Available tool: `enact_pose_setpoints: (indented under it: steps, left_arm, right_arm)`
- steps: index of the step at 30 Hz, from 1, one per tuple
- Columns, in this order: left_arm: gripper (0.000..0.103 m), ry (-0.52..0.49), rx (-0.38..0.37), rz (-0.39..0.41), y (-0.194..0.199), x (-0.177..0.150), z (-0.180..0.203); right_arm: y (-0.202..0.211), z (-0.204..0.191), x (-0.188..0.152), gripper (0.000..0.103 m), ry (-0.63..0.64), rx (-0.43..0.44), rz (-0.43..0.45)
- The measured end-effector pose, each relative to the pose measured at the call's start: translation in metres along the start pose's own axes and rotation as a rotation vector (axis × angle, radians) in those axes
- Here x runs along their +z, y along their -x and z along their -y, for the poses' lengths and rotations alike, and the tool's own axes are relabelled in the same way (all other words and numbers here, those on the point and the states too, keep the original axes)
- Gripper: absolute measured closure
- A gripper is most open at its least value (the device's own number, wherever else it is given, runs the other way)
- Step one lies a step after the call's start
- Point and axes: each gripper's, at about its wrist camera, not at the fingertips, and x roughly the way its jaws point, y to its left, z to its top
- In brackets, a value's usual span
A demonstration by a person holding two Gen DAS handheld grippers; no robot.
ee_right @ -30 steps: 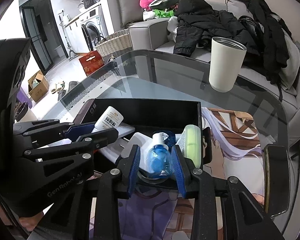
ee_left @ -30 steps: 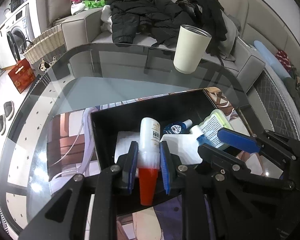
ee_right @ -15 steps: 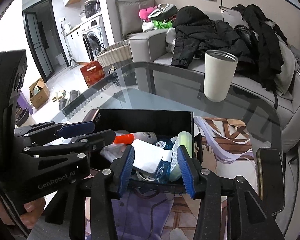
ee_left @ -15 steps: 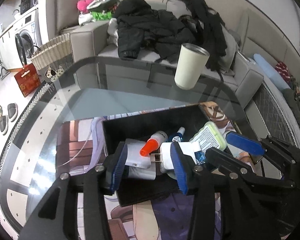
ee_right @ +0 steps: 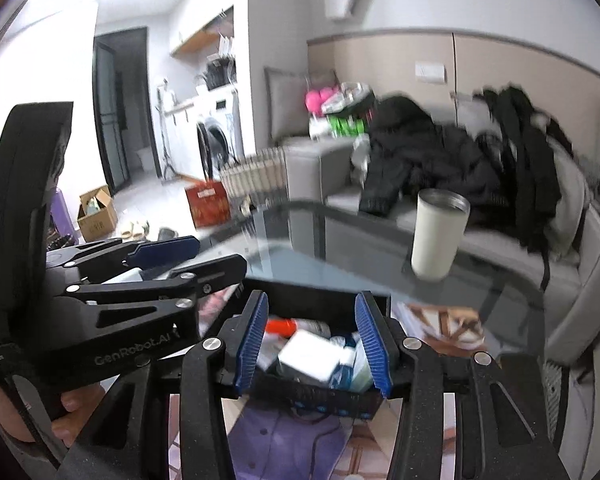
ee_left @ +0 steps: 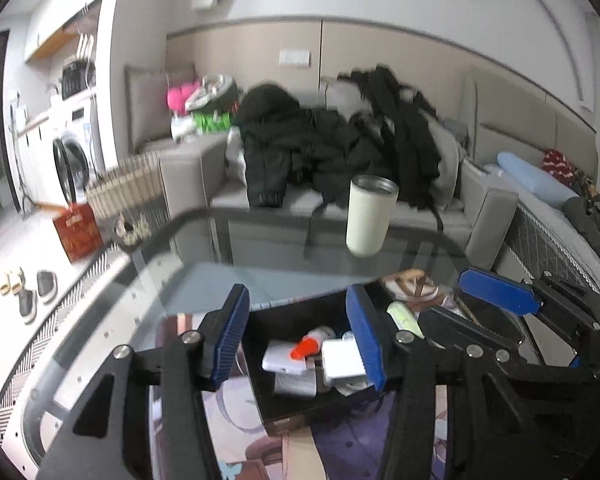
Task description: Organize rigid objects
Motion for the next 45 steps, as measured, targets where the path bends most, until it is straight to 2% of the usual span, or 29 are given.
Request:
enact_pose_setpoints:
  steps: [5,7,9,11,19,21,24,27,30,32,35,45]
  left_arm:
    - [0.049,-0.024,0.025,0.145,0.029,0.005,-0.001]
    - [0.046,-0.004,0.006,0.196,0.038,0.004,-0.006]
    - [0.035,0.02,0.013,0.211,0.044,0.003,-0.011]
    - [0.028,0.029,0.035,0.214,0.045,0.001,-0.013]
    - [0.024,0.052,0.094,0.194,0.054,-0.018,-0.005]
    - [0.014,0.056,0.117,0.203,0.058,-0.024,-0.004]
    - [0.006,0.028,0.14,0.225,0.063,-0.032,-0.002]
    - [0.006,-0.02,0.128,0.2,0.064,-0.041,0.003]
    - [0.005,-0.011,0.096,0.145,0.062,-0.046,0.001]
    - [0.005,-0.002,0.088,0.114,0.061,-0.047,0.001]
    - [0.0,0.016,0.059,0.067,0.059,-0.054,0.0]
    - [0.0,0.006,0.1,0.116,0.067,-0.059,0.008]
  right_arm:
    - [0.028,-0.009,0.005,0.052,0.023,-0.008,0.126]
    - [0.037,-0.01,0.007,0.043,0.021,-0.024,0.166]
    - [0.044,-0.009,0.007,0.035,0.007,-0.019,0.19]
    - [0.049,-0.009,0.007,0.031,0.0,-0.003,0.199]
    - [0.06,-0.016,-0.005,0.03,0.014,-0.012,0.186]
    - [0.061,-0.015,-0.01,0.026,-0.022,-0.021,0.162]
    - [0.063,-0.012,-0.017,0.02,-0.056,-0.03,0.127]
    - [0.065,-0.014,-0.027,0.018,-0.053,-0.046,0.102]
    - [0.068,-0.02,-0.04,0.017,-0.048,-0.071,0.083]
    - [0.071,-0.02,-0.049,0.016,-0.049,-0.058,0.07]
    - [0.075,-0.021,-0.056,0.014,-0.043,-0.075,0.08]
    - [0.078,-0.017,-0.058,0.013,-0.051,-0.088,0.1]
